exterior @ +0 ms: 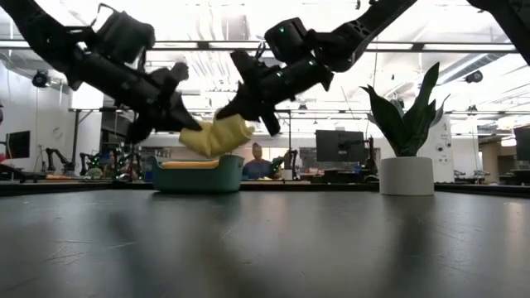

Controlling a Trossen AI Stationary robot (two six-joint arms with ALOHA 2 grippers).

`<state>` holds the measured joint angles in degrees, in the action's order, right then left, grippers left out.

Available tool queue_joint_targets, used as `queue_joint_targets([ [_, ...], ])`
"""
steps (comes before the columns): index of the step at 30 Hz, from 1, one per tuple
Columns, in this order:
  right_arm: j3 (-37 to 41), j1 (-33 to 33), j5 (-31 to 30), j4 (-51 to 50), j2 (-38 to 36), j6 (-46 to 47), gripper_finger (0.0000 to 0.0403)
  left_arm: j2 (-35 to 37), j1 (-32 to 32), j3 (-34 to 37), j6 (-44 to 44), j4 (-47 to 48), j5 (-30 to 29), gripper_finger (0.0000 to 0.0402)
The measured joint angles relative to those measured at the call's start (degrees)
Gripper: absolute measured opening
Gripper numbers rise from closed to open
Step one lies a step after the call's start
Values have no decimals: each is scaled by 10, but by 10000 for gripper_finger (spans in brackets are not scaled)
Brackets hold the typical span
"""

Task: Fold microfiber towels
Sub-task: Put the right yellow microfiber cloth into the blue bin

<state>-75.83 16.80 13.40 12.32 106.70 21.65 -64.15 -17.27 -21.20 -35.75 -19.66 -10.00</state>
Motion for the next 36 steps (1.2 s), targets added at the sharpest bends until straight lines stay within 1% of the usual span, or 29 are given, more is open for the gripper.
queue_joint_targets([
  [4,-46,16,-18,5,14,-27,9,49,-59,-5,48,-2,2,4],
  [7,-83,25,-18,2,41,-41,9,74,-101,-14,77,15,11,3],
  [9,-110,32,-16,-2,63,-47,9,84,-127,-25,94,47,18,3],
  [13,-160,49,-15,-1,101,-53,9,80,-174,-60,126,121,26,3],
  [17,-198,69,-15,-6,127,-59,9,58,-223,-91,142,189,26,3],
  [22,-252,90,-14,-61,164,-62,9,17,-265,-107,156,203,41,3],
  [26,-286,93,-16,-87,194,-72,9,-35,-279,-124,177,202,52,3],
  [33,-344,95,-22,-147,218,-98,9,-114,-290,-165,213,206,52,8],
  [36,-354,95,-57,-171,219,-115,10,-129,-295,-177,226,213,51,10],
])
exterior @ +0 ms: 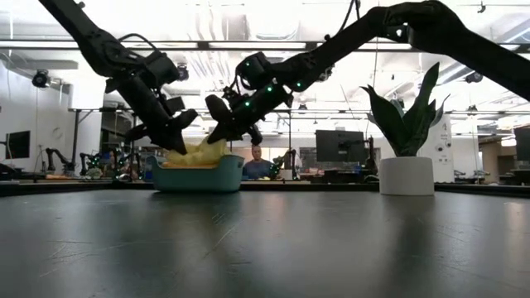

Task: Fold microfiber towels
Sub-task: Put the right yellow microfiber cloth into the blue bin

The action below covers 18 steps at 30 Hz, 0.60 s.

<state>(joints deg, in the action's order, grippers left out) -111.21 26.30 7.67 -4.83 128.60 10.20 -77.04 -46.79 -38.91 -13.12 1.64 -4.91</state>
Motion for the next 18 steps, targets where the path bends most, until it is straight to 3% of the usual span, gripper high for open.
queue_joint_targets([
  [12,-5,0,-28,-22,-1,-13,12,-2,-18,-4,-1,14,-1,12],
  [18,-5,2,-29,-23,-1,-13,28,2,-19,-5,0,15,-2,55],
])
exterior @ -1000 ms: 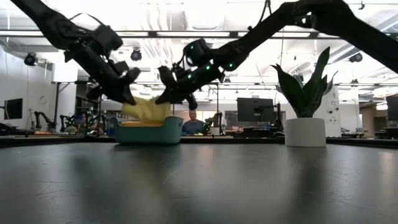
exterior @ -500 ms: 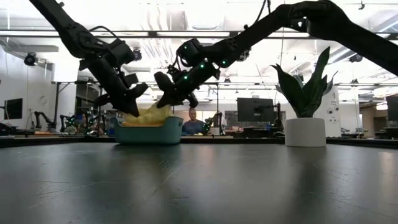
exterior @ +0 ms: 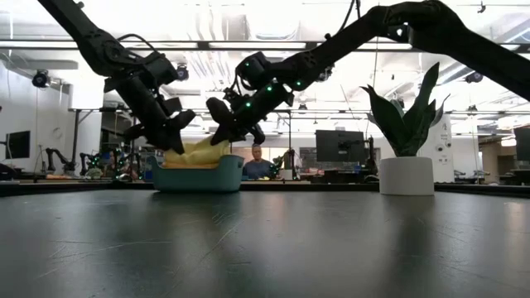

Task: Fold microfiber towels
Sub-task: Put the right yellow microfiber cloth into the blue bin

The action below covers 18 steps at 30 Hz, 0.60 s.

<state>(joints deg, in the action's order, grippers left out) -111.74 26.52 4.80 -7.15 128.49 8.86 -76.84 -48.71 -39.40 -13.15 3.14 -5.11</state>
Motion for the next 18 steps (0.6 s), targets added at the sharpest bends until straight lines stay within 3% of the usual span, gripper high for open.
queue_joint_targets([
  [9,-4,1,-24,-18,0,-11,38,4,-1,-1,2,6,-29,140],
  [18,-12,3,-25,-34,-1,-46,38,39,-1,-1,18,15,-44,155],
])
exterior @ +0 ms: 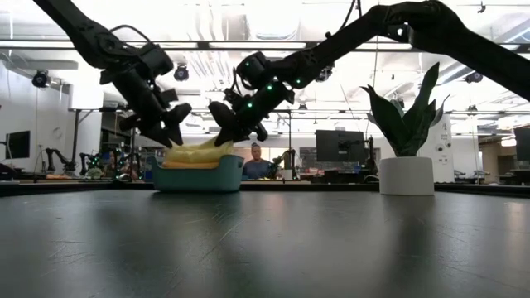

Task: Fold microfiber towels
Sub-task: Put the right yellow microfiber cloth into the blue bin

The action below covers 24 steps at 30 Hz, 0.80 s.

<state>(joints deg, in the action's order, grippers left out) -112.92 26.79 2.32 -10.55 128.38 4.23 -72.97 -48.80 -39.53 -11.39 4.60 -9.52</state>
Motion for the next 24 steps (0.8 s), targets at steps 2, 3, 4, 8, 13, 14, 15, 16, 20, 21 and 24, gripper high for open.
queue_joint_targets([
  [2,-1,0,0,1,0,-17,38,12,0,0,0,-1,0,155],
  [3,-1,0,0,1,0,-21,38,17,0,0,2,0,0,155],
  [4,-1,0,0,1,0,-21,38,24,0,0,5,-1,0,155],
  [8,-1,0,0,2,0,1,38,33,3,3,15,-29,3,155],
  [13,-1,0,1,2,0,7,38,8,9,5,13,-62,6,155],
  [14,-1,0,1,2,0,6,38,-1,10,5,13,-71,7,155],
  [15,-1,0,1,2,0,2,38,-11,10,5,13,-76,7,155],
  [16,-1,-1,1,4,0,-7,38,-21,10,5,13,-83,5,155],
  [20,-1,-1,1,4,0,-20,38,-59,10,6,13,-100,-17,155],
  [21,-1,-1,1,4,0,-25,38,-67,10,6,13,-101,-22,155],
  [24,-1,-1,1,-3,0,-17,39,-82,10,6,13,-96,-46,155],
])
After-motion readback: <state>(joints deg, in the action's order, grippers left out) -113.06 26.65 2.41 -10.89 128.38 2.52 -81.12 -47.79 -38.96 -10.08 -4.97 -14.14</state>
